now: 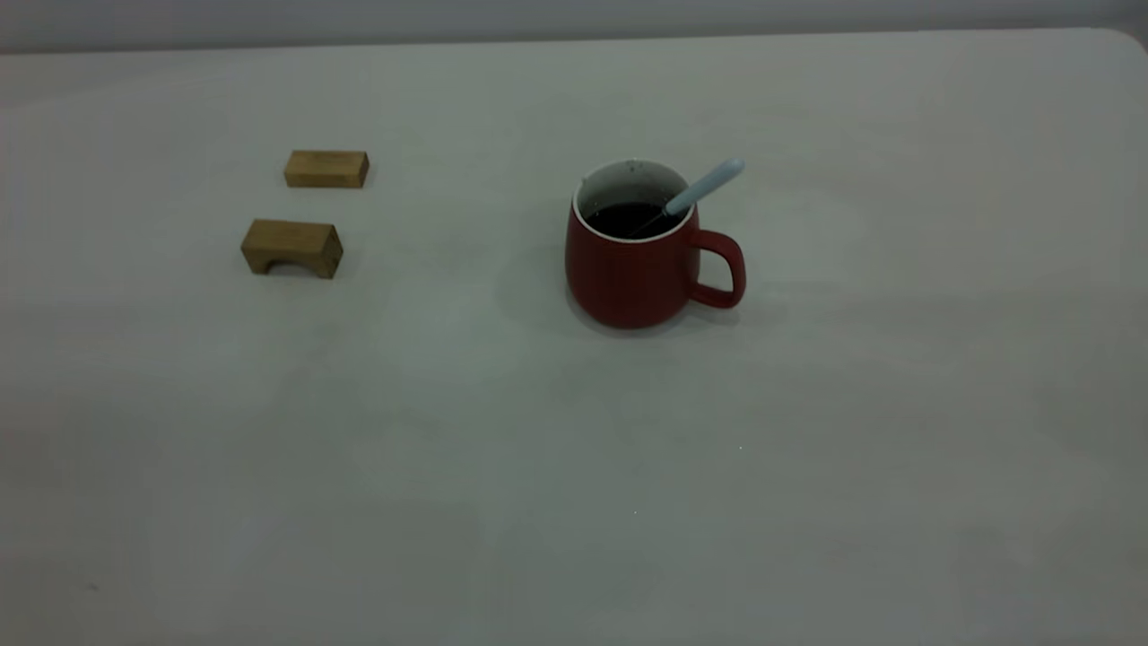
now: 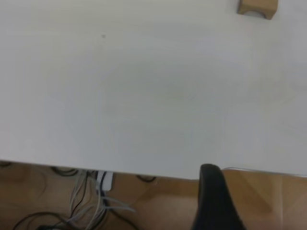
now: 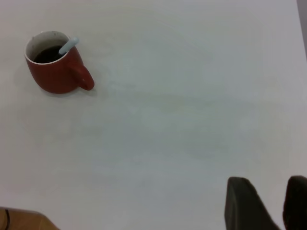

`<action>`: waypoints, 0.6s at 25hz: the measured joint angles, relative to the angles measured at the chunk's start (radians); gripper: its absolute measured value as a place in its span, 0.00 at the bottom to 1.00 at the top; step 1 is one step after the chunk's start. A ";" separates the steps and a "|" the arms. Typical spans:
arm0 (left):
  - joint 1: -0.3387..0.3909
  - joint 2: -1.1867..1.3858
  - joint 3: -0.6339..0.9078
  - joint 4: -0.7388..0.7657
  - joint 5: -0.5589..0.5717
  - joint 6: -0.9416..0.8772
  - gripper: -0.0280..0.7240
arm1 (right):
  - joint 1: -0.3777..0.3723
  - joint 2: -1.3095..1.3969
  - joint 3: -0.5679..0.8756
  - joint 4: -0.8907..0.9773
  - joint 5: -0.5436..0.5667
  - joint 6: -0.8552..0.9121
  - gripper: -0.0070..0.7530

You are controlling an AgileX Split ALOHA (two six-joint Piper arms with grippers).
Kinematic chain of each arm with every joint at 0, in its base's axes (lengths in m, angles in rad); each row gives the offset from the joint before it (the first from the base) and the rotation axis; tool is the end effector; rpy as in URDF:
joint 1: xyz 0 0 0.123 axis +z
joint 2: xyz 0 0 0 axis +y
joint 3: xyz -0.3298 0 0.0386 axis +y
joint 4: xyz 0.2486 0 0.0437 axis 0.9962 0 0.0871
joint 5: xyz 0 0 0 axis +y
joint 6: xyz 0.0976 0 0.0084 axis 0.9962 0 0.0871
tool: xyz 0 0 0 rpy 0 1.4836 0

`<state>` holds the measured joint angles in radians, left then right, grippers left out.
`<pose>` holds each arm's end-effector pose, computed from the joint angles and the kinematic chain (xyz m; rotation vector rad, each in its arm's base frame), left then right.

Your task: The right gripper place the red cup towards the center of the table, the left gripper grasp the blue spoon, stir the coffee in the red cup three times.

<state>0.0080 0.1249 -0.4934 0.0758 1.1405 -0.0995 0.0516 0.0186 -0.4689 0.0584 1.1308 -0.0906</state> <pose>-0.0306 0.0065 0.2709 -0.1222 2.2497 0.0456 -0.0434 0.0029 0.2605 -0.1571 2.1572 0.0490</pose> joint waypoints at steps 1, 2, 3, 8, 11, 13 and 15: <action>0.001 -0.026 0.003 -0.008 -0.003 0.013 0.75 | 0.000 0.000 0.000 0.000 0.000 0.000 0.32; 0.001 -0.045 0.005 -0.013 -0.005 0.029 0.75 | 0.000 0.000 0.000 0.000 0.000 0.000 0.32; 0.001 -0.063 0.007 -0.018 -0.007 0.046 0.75 | 0.000 0.000 0.000 0.000 0.000 0.000 0.32; 0.002 -0.142 0.007 -0.031 -0.007 0.083 0.75 | 0.000 0.000 0.000 0.000 0.000 0.000 0.32; 0.002 -0.144 0.007 -0.040 -0.007 0.086 0.75 | 0.000 0.000 0.000 0.000 0.000 0.000 0.32; 0.002 -0.144 0.007 -0.042 -0.007 0.087 0.75 | 0.000 0.000 0.000 0.000 0.000 0.000 0.32; 0.002 -0.144 0.007 -0.043 -0.007 0.087 0.75 | 0.000 0.000 0.000 0.000 0.000 0.000 0.32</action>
<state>0.0100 -0.0189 -0.4867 0.0327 1.1338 -0.0122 0.0516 0.0186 -0.4689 0.0588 1.1308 -0.0906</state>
